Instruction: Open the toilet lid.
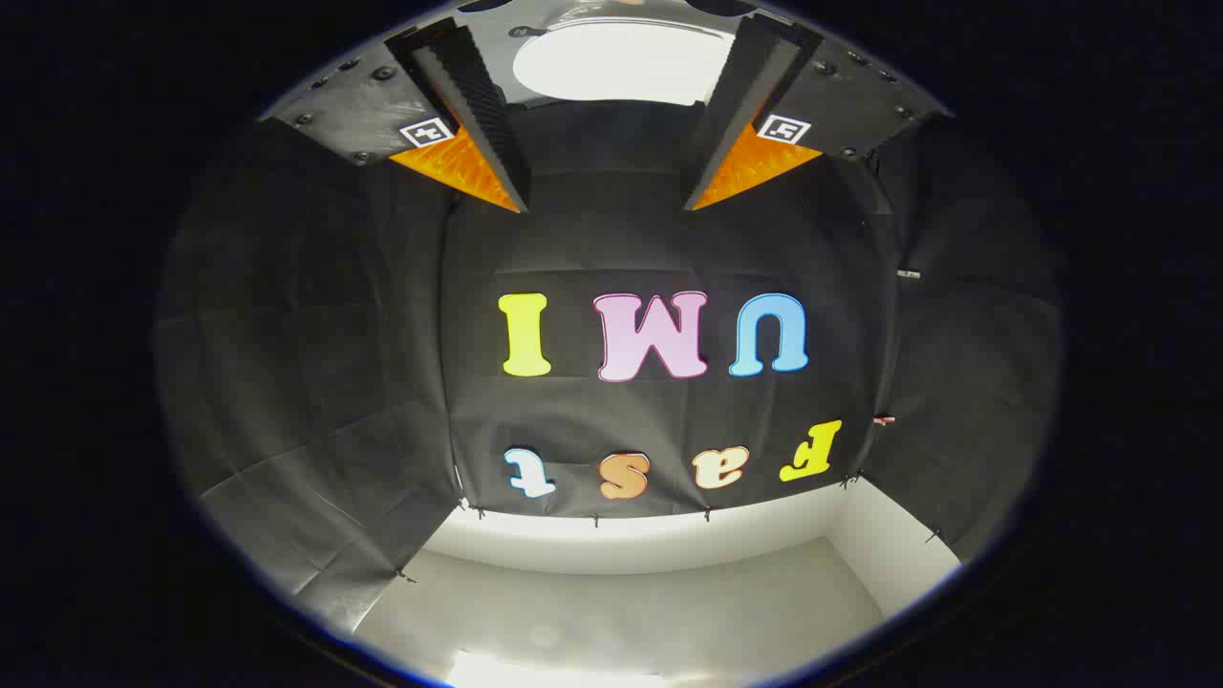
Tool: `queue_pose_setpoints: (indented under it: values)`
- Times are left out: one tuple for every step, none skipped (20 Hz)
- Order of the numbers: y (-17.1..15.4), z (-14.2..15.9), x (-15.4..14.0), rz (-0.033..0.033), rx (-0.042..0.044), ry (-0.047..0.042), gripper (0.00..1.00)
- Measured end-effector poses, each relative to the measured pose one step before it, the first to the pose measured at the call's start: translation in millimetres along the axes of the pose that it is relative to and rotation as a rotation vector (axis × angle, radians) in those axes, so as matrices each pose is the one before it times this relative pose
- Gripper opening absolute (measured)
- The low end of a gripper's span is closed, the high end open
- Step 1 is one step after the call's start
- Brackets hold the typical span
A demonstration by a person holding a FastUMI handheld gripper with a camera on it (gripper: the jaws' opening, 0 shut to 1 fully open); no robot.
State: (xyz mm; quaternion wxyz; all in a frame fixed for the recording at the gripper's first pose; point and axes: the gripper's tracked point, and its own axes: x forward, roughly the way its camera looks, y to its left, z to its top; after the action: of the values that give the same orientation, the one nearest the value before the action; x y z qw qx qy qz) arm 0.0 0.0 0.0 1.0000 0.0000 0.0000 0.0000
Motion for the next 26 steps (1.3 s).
queue_pose_setpoints:
  values:
    - [-1.34, 0.26, 1.14, -0.00369, -0.00105, -0.00007, 0.99]
    - [-0.66, 0.48, 0.68, -0.00258, -0.00064, -0.00009, 0.99]
    - [0.01, 0.12, -0.51, -0.0009, -0.00026, -0.00032, 0.99]
    - [-0.52, 1.27, -0.33, 0.00023, 0.00067, -0.00184, 0.99]
    - [-0.39, 1.53, -0.68, 0.0014, 0.00168, -0.00324, 0.99]
    - [-0.09, 1.02, 0.45, 0.00055, 0.00196, -0.00253, 0.99]
    - [0.22, 0.48, -0.68, 0.00106, 0.00143, -0.00091, 0.99]
    - [-0.48, 0.01, -0.49, 0.00206, 0.00135, -0.00018, 0.99]
    - [0.5, -0.09, -0.45, 0.00167, 0.00027, 0.00035, 0.99]
    - [-0.36, 0.38, 0.54, 0.00147, 0.00007, 0.00009, 0.99]
    - [0.27, -0.41, -0.25, 0.00149, 0.00018, 0.00061, 0.99]
    - [0.21, 0.64, -0.49, 0.00167, 0.00117, 0.00019, 0.99]
    - [-0.28, 0.47, -0.32, 0.00124, 0.0023, -0.00052, 0.99]
    - [-0.52, 0.14, -0.76, 0.00065, 0.0021, -0.00048, 0.99]
    - [-0.6, -0.17, 0.92, -0.00041, 0.00081, 0.00055, 0.99]
    - [-0.16, -0.05, 0.89, -0.00041, 0.00055, 0.00086, 0.99]
    - [0.23, -0.87, 0.7, -0.00008, 0.00036, 0.00192, 0.99]
    - [-0.19, -0.01, -0.86, 0.00051, 0.00027, 0.00171, 0.99]
    - [-0.49, -1.06, 0.6, 0.00013, 0.00012, 0.00214, 0.99]
    - [0.09, -0.11, -0.23, 0.00133, 0.00122, 0.00123, 0.99]
    - [0.5, 0.39, 0.86, 0.00124, 0.00149, 0.00042, 0.99]
    - [0.0, 0.64, 0.4, 0.00092, 0.0015, -0.0005, 0.99]
    - [0.17, -0.28, -0.54, 0.00128, 0.00092, -0.00064, 0.99]
    - [-0.19, -0.02, 0.15, 0.00052, 0.00054, -0.00081, 0.99]
    - [0.33, -0.03, 0.76, 0.0, 0.00089, 0.00033, 0.99]
    - [-0.45, -0.21, -0.1, 0.0001, 0.00141, 0.00075, 0.99]
